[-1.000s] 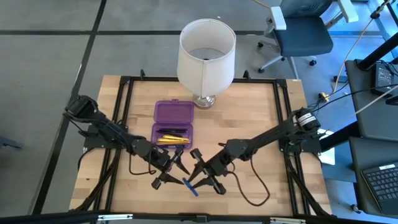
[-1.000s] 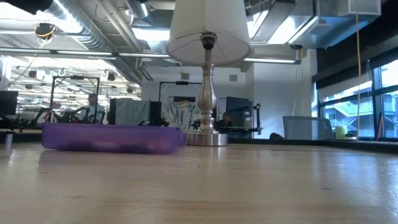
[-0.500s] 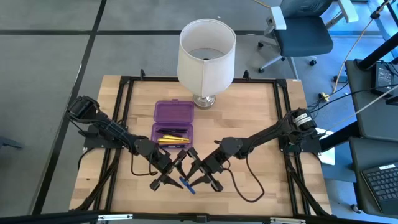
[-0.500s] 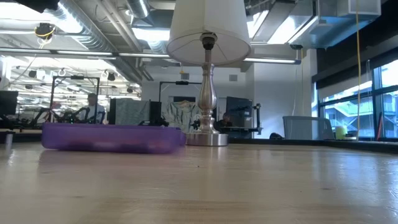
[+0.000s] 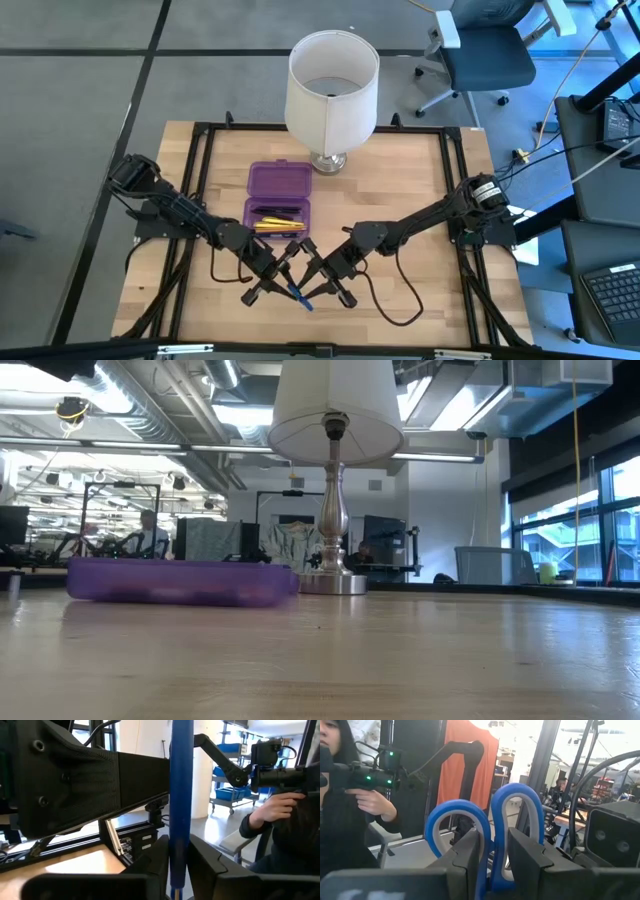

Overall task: Pick & place school supplies into a supply box
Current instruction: Put the blue scissors into the purple supply box, then close the purple supply box

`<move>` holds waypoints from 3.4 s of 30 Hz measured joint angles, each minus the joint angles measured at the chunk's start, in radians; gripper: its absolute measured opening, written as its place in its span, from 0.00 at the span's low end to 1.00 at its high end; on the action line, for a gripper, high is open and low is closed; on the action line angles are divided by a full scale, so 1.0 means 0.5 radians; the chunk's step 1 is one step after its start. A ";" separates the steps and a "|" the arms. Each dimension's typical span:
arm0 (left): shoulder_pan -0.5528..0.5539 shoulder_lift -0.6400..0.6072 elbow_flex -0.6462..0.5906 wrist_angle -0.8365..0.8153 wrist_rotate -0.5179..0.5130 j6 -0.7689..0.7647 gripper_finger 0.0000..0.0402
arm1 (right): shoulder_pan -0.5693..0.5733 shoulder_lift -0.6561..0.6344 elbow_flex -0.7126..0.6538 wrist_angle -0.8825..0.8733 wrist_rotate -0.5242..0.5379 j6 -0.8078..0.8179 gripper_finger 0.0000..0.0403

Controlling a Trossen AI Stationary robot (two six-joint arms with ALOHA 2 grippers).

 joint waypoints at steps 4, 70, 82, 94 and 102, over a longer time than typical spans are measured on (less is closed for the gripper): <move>0.000 0.000 0.000 -0.001 0.003 0.004 0.07 | 0.001 0.000 0.000 -0.002 -0.001 -0.001 0.24; 0.424 0.259 0.518 -3.149 -1.652 -0.324 0.07 | 0.553 -0.430 -0.011 -2.132 1.711 1.219 0.53; 0.424 0.470 0.587 -3.198 -1.618 -0.332 0.12 | 0.554 -0.430 -0.011 -2.152 1.707 1.219 0.53; 0.424 0.369 0.693 -3.318 -1.360 -0.362 0.25 | 0.554 -0.430 -0.012 -2.189 1.707 1.223 0.53; 0.424 0.370 0.823 -3.574 -1.378 -0.386 0.33 | 0.558 -0.430 -0.012 -2.191 1.691 1.238 0.53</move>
